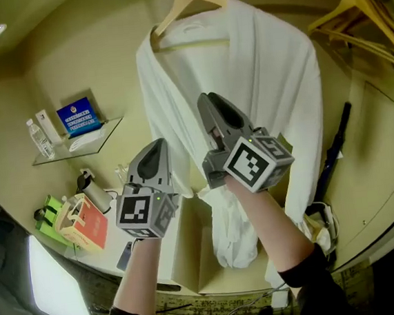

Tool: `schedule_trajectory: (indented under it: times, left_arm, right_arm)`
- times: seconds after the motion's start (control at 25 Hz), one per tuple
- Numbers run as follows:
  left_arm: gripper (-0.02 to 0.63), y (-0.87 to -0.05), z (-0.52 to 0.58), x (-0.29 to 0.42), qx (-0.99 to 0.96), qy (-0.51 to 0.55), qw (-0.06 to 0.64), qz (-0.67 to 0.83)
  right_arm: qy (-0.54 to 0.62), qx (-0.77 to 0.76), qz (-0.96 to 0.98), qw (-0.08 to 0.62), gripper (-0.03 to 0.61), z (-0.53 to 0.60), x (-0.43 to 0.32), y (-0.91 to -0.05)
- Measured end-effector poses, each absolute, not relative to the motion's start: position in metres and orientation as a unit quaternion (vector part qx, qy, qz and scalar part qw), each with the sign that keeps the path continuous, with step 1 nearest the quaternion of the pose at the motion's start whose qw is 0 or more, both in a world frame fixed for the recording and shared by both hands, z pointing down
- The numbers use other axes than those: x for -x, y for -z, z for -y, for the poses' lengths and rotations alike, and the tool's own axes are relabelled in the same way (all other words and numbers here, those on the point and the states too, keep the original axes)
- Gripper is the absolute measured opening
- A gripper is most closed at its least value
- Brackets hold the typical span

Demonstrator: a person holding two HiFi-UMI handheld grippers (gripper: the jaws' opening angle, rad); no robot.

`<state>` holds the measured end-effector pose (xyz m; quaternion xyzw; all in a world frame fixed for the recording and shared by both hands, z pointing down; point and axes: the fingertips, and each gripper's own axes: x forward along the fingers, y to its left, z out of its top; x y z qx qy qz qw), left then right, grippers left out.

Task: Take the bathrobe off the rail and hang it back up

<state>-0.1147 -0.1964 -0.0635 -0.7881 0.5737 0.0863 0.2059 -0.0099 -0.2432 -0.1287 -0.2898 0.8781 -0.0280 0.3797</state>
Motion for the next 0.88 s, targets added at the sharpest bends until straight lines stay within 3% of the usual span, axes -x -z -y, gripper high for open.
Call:
schedule_trajectory:
  times: [0.28,0.64,0.88]
  left_arm:
    - [0.002,-0.031,0.150,0.136,0.820,-0.059,0.147,-0.550]
    - [0.002,-0.156,0.091,0.172,0.841,-0.008,0.065,-0.538]
    - [0.002,-0.226,0.063,0.197,0.840,0.015,0.015,-0.542]
  right_arm:
    - [-0.021,0.427,-0.888,0.173,0.089,0.202,0.004,-0.019]
    - [0.046,0.540,-0.840,0.004,0.087,0.132,-0.052,-0.193]
    - [0.072,0.580,-0.809,-0.065,0.076,0.082,-0.080,-0.282]
